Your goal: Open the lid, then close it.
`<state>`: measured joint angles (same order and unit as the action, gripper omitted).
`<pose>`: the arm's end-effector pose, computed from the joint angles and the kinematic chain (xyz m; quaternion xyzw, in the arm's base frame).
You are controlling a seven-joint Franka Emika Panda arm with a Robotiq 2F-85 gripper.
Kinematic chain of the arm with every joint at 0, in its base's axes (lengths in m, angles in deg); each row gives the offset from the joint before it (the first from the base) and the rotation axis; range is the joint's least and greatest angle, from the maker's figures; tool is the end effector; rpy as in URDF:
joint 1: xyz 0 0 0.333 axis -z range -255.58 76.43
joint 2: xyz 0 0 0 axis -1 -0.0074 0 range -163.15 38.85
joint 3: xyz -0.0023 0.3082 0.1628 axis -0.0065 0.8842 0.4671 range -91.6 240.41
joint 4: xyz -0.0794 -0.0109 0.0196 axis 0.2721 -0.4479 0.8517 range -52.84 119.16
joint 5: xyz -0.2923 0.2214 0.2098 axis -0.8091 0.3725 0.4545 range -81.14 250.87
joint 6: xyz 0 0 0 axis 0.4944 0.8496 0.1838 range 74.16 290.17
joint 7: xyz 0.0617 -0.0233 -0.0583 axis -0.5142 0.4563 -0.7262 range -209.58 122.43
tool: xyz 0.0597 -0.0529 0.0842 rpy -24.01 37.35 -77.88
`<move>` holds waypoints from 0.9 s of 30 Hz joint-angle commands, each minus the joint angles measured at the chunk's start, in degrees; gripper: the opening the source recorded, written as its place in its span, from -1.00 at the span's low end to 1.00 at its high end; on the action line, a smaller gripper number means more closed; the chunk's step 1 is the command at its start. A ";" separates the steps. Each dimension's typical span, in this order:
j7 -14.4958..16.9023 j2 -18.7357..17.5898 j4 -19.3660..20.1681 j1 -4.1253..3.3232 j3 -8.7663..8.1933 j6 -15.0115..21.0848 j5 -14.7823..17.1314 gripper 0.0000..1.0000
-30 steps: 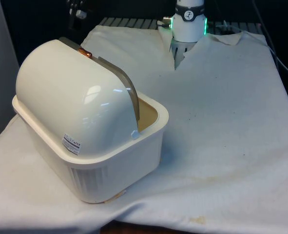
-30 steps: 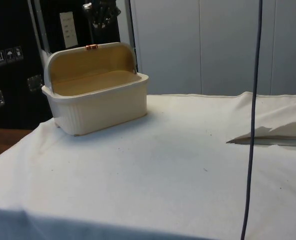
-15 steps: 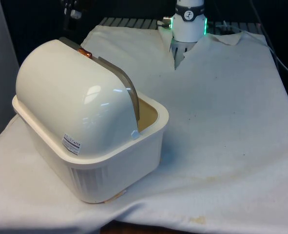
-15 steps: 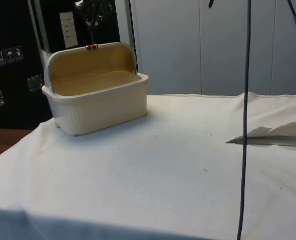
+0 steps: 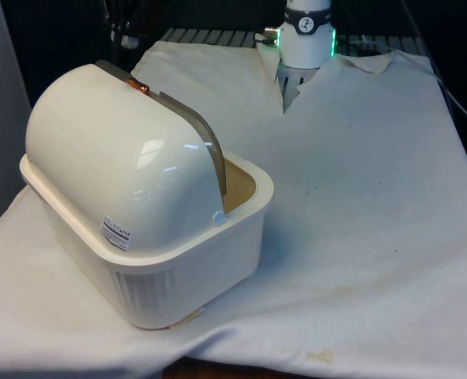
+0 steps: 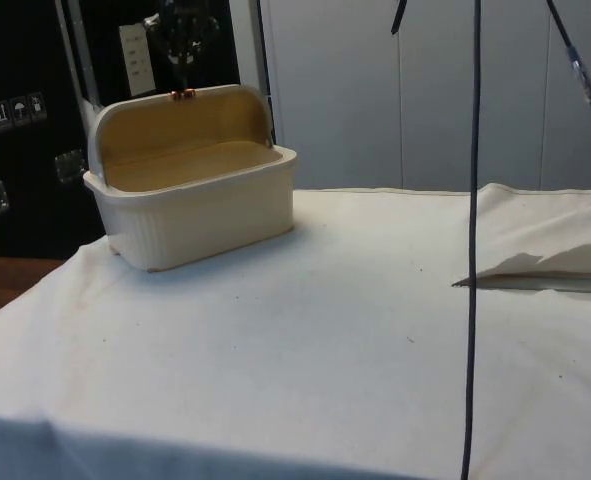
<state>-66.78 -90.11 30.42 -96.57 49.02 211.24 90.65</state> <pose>0.7438 -0.1827 0.4519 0.9189 -0.3336 0.2060 0.0442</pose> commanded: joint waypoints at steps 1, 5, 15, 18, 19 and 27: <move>0.34 -0.57 -0.92 0.46 0.46 -1.15 0.69 -1.00; 0.17 -1.32 -1.83 0.40 0.29 -1.20 0.52 -1.00; 0.06 -2.01 -1.95 0.23 0.17 -1.26 0.23 -1.00; 0.06 -2.29 -2.01 0.23 0.17 -1.43 0.29 -1.00; 0.06 -2.35 -2.06 0.23 0.17 -1.49 0.29 -1.00; 0.00 -2.75 -2.23 0.11 0.06 -1.78 0.06 -1.00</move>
<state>-66.78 -92.75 28.64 -96.51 49.02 210.33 90.71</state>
